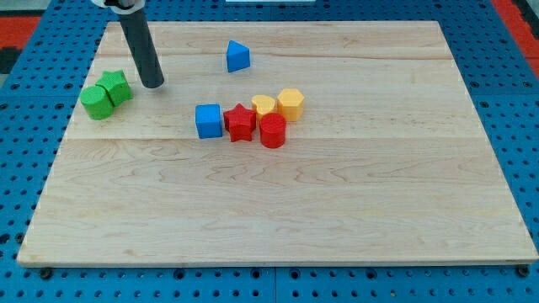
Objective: Place your arm in between the blue triangle and red star
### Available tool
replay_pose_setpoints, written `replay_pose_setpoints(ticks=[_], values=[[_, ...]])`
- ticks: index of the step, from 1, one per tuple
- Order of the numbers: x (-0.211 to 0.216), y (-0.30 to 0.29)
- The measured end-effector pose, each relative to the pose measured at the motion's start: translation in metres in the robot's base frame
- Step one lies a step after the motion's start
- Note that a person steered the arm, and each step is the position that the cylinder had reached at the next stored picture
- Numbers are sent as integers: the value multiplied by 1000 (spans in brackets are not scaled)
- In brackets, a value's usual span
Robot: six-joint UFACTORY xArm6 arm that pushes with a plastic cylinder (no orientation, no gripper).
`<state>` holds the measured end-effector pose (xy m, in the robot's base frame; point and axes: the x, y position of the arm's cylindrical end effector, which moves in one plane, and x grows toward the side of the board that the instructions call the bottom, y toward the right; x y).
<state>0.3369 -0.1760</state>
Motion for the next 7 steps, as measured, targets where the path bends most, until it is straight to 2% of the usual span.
replay_pose_setpoints(ticks=[3,5,6,7], values=[[4,13],[11,53],[9,91],[3,167]])
